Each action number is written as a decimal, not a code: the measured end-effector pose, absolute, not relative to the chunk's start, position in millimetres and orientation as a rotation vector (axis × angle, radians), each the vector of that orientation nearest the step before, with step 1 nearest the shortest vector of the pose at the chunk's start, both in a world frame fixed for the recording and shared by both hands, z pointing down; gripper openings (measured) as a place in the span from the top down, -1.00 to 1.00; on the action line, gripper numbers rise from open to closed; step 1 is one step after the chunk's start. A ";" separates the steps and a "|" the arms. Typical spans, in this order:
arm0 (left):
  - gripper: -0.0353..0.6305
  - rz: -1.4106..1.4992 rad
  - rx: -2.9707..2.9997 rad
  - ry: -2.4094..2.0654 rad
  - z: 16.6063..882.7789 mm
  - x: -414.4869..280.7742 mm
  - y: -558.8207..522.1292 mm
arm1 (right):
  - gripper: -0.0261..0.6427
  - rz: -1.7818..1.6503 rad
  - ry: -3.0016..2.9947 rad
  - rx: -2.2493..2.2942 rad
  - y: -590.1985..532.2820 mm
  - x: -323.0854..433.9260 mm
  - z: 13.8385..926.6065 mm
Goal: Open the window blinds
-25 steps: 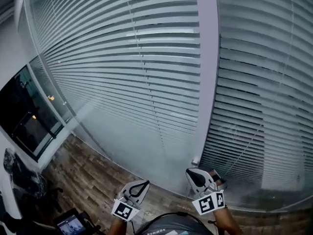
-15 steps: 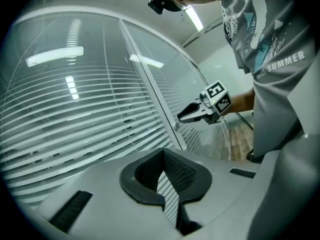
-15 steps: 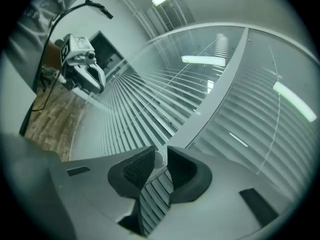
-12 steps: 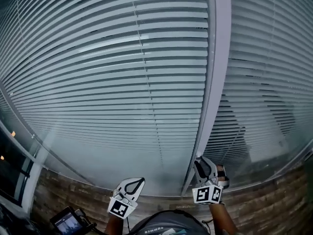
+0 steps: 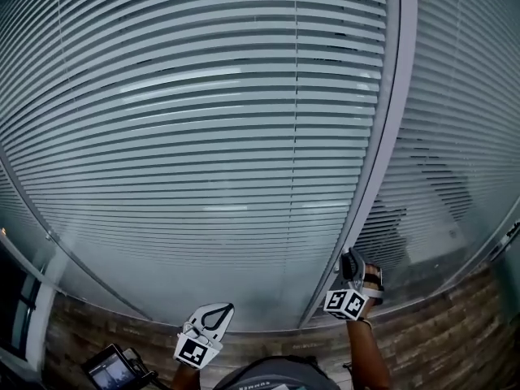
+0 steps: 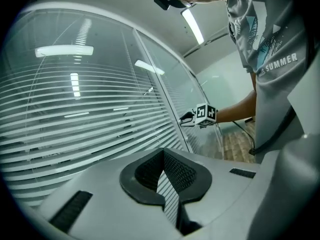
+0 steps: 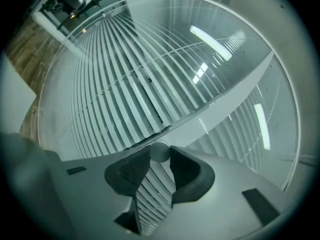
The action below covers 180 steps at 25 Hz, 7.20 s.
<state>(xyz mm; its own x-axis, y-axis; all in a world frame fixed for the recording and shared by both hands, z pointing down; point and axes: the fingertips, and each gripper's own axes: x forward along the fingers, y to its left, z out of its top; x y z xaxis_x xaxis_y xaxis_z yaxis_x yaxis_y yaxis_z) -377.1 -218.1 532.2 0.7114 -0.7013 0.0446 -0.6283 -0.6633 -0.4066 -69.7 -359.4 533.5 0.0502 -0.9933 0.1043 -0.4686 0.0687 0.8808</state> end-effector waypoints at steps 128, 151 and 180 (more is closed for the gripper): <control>0.91 -0.291 -2.622 1.025 578.0 -414.6 -200.6 | 0.58 0.928 -2.690 2.299 -358.5 -58.5 539.5; 0.91 -0.328 -2.637 1.009 578.9 -408.8 -211.7 | 0.58 -0.659 -1.718 1.686 -358.6 -74.7 531.2; 0.91 -0.374 -2.644 1.004 593.9 -415.6 -210.0 | 0.57 -0.743 -1.627 1.626 -356.3 -74.8 536.4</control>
<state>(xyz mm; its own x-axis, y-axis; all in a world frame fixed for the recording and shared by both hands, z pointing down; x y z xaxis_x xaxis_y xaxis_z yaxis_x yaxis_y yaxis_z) -415.6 -210.0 593.9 0.7238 -0.6761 0.1377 -0.6013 -0.7160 -0.3547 -74.8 -356.3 536.4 0.0420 -0.9956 0.0844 -0.5882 0.0436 0.8076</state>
